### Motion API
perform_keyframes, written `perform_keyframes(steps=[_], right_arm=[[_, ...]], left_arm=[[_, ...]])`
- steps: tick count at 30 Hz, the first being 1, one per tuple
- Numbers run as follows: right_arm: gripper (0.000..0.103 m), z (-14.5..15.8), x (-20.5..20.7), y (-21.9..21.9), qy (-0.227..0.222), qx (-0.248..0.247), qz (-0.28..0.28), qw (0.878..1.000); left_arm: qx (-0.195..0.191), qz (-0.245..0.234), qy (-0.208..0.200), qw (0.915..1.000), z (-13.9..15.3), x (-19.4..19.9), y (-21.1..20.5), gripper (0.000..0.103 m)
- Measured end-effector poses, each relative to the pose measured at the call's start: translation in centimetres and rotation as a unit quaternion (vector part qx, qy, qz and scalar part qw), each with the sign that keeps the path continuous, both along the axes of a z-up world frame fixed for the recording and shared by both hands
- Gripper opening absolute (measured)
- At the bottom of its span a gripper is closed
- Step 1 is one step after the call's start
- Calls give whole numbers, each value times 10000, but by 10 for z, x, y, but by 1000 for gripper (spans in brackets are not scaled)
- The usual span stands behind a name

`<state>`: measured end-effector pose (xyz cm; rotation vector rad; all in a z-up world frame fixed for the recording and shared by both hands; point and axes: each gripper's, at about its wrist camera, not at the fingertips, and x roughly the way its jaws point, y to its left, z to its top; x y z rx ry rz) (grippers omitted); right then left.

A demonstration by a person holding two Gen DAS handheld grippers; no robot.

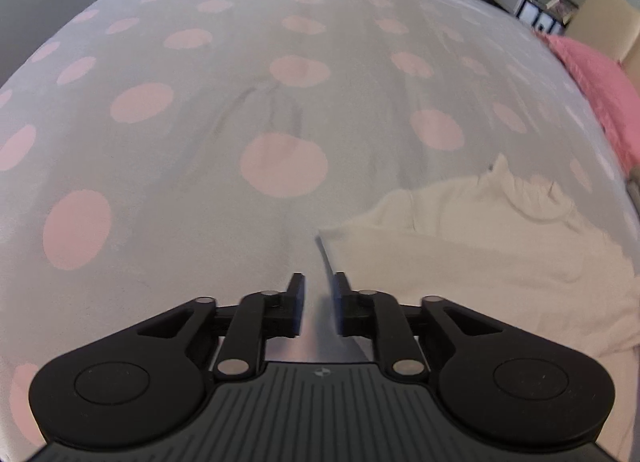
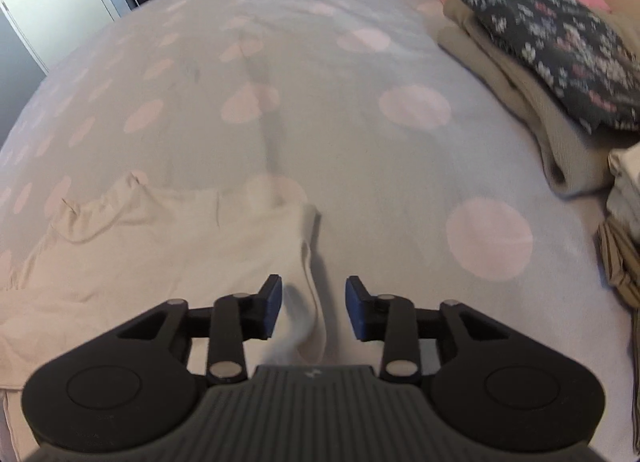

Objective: Fold clothes
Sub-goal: 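Pinch the folded edge with the right gripper and smooth it flat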

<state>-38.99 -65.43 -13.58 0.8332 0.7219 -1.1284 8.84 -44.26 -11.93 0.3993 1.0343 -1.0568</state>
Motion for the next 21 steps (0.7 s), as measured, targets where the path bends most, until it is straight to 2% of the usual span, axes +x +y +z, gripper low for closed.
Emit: perform_keyframes(steps=[2,6,8,9,10,11,12,14,18,20,21], right_arm=[[39,0,2,-7,-125,-62,-56,9999],[38,-10,16,-23,-89,-38,-54,9999],[30,-16,24,-29,-72,40,2,10000],[17,-17,26,-30,-49,71,36,10000],[14,-17,26,-30,-2,89,78,9999],[11,-18,26,-29,45,108,120,9999],[8,-17,25,-29,86,90,131,9998],[7,-12,19,-27,154,-52,61,9998],[7,-11,15,-22,332,-97,6,9994],[11,-11,12,-20,405,-73,33,9991],[17,-10,12,-20,437,-77,43,9990]], left_arm=[[-131,144,29,9998,0,4,0,29],[-284,289,83,9991,-4,7,-6,37],[-336,255,153,9990,-7,6,-10,37],[-320,207,153,9992,-9,4,-13,37],[-260,136,101,9995,-12,2,-17,37],[-181,43,10,9998,-14,-2,-20,26],[-102,-51,-80,9999,-17,-6,-24,9],[-78,-144,-251,9996,-17,-11,-28,3],[-43,-237,-535,9983,-16,-17,-32,2],[14,-254,-502,9984,-15,-15,-31,2],[42,-262,-486,9985,-15,-14,-30,3]])
